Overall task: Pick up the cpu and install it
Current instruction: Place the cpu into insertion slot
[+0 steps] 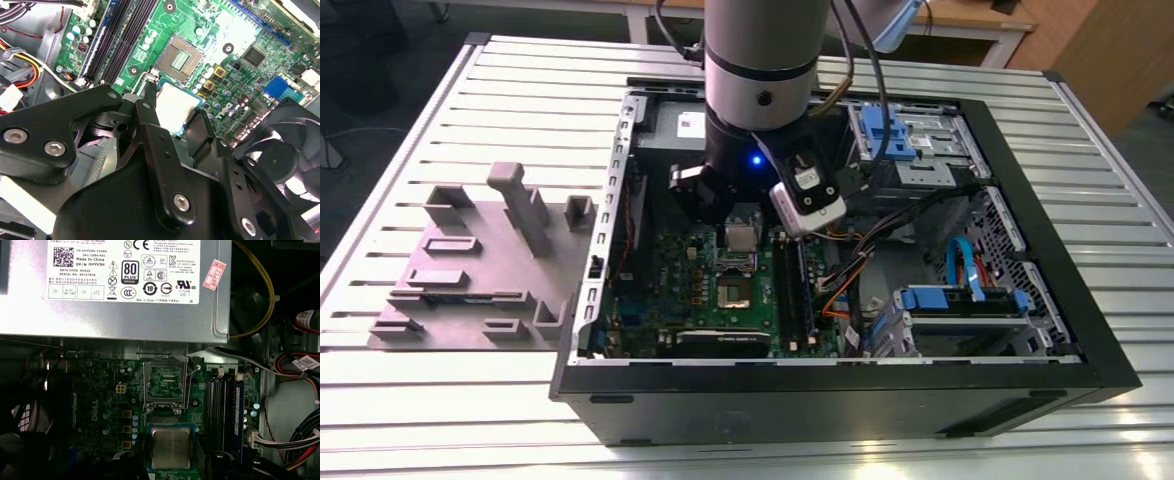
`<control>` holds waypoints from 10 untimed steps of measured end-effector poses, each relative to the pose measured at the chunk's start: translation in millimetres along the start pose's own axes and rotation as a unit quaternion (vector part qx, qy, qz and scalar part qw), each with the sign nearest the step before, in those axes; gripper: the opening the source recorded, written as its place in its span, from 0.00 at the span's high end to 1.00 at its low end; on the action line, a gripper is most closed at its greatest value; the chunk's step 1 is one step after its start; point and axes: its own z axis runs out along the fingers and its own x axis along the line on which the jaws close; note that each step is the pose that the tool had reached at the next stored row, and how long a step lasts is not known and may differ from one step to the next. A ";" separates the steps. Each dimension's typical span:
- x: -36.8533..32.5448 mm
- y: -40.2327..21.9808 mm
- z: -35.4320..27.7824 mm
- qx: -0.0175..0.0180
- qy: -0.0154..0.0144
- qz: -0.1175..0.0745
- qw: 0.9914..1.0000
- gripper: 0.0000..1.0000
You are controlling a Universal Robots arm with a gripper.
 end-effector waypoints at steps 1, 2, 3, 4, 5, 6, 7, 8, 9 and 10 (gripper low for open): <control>0.0 0.0 0.3 0.000 0.000 0.000 1.000 0.53; 0.0 0.0 0.5 0.000 0.000 0.000 1.000 0.53; 0.0 0.0 0.5 0.000 0.000 0.000 1.000 0.53; 0.0 0.0 0.5 0.000 0.000 0.000 1.000 0.53; 0.0 0.0 0.5 0.000 0.000 0.000 1.000 0.53; 0.0 0.0 0.6 0.000 0.000 0.000 1.000 0.53; 0.1 -0.2 0.7 0.000 0.000 0.000 1.000 0.53; 0.3 -0.6 0.8 0.000 0.000 0.000 1.000 0.53; 0.3 -0.9 0.8 0.000 0.000 0.000 1.000 0.53; 0.4 -1.2 0.8 0.000 0.000 0.000 1.000 0.53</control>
